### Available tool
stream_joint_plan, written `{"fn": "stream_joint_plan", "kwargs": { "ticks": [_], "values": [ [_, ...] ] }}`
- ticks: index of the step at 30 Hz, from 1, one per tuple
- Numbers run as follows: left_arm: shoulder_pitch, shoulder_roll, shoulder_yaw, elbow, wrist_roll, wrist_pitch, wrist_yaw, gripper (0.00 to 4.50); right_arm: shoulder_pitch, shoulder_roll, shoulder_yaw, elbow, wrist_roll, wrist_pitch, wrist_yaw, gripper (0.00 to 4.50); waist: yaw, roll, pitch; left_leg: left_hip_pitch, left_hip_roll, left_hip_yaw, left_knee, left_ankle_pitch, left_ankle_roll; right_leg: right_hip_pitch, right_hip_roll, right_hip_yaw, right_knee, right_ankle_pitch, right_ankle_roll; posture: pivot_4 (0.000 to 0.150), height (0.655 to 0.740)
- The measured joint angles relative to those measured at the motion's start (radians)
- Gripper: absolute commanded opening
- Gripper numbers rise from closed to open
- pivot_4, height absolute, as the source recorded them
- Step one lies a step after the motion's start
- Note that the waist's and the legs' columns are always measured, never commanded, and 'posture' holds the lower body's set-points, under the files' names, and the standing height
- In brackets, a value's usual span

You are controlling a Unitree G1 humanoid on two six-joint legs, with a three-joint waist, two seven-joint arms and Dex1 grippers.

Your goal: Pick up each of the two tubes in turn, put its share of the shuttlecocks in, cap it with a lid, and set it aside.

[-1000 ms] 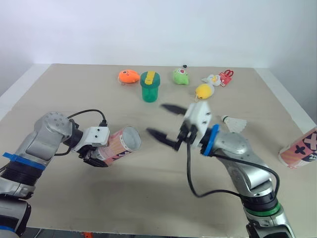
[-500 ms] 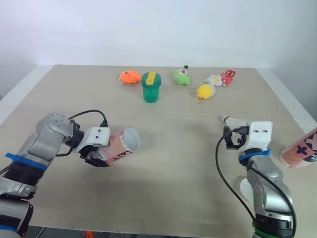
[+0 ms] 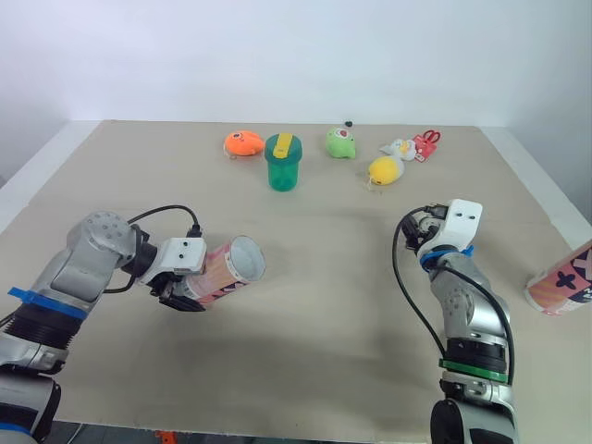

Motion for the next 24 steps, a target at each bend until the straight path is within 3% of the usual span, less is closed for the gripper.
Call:
{"fn": "stream_joint_plan", "kwargs": {
  "ticks": [5, 9, 13, 16, 20, 24],
  "values": [
    [0.018, 0.016, 0.011, -0.024, -0.006, 0.021, 0.007, 3.35, -0.014, 0.002, -0.012, 0.04, 0.024, -0.009, -0.011, 0.13, -0.014, 0.0, 0.0, 0.0, 0.0, 0.0, -0.001, 0.0, 0.0, 0.0, 0.0, 0.0, 0.0, 0.0, 0.0, 0.15, 0.74],
    [0.026, 0.02, 0.016, -0.039, -0.006, 0.036, 0.012, 3.35, 0.002, -0.002, -0.005, -0.011, 0.101, -0.002, 0.077, 0.05, -0.019, 0.001, 0.0, 0.0, 0.0, 0.0, 0.0, 0.0, 0.0, 0.0, 0.0, 0.0, 0.0, 0.0, 0.001, 0.15, 0.74],
    [0.028, 0.023, 0.016, -0.042, -0.008, 0.044, 0.008, 3.35, 0.063, -0.113, 0.145, -0.297, 0.291, 0.038, 0.423, 0.05, -0.02, 0.004, 0.002, -0.001, 0.001, -0.001, -0.001, -0.001, 0.001, -0.001, 0.0, 0.0, 0.0, 0.001, 0.005, 0.15, 0.74],
    [0.025, 0.019, 0.016, -0.042, -0.007, 0.044, 0.013, 3.35, 0.052, -0.176, 0.265, -0.522, 0.447, 0.116, 0.596, 0.05, -0.017, 0.003, 0.002, -0.001, 0.001, -0.006, 0.0, -0.001, 0.001, 0.001, 0.0, -0.004, 0.0, -0.002, 0.0, 0.15, 0.74],
    [0.019, 0.017, 0.015, -0.036, -0.006, 0.044, 0.012, 3.35, 0.038, -0.23, 0.357, -0.548, 0.434, 0.148, 0.647, 0.05, -0.018, 0.001, 0.002, -0.001, 0.001, -0.004, 0.001, 0.0, 0.001, 0.001, -0.002, -0.003, 0.0, -0.002, -0.001, 0.15, 0.74],
    [0.003, 0.004, 0.005, -0.025, -0.006, 0.044, 0.009, 3.35, -0.068, -0.247, 0.599, -0.517, 0.294, 0.107, 0.716, 0.05, -0.016, 0.0, 0.002, -0.002, 0.001, -0.003, 0.001, 0.0, 0.001, -0.001, -0.002, -0.004, 0.0, -0.002, -0.001, 0.15, 0.74]
  ]
}}
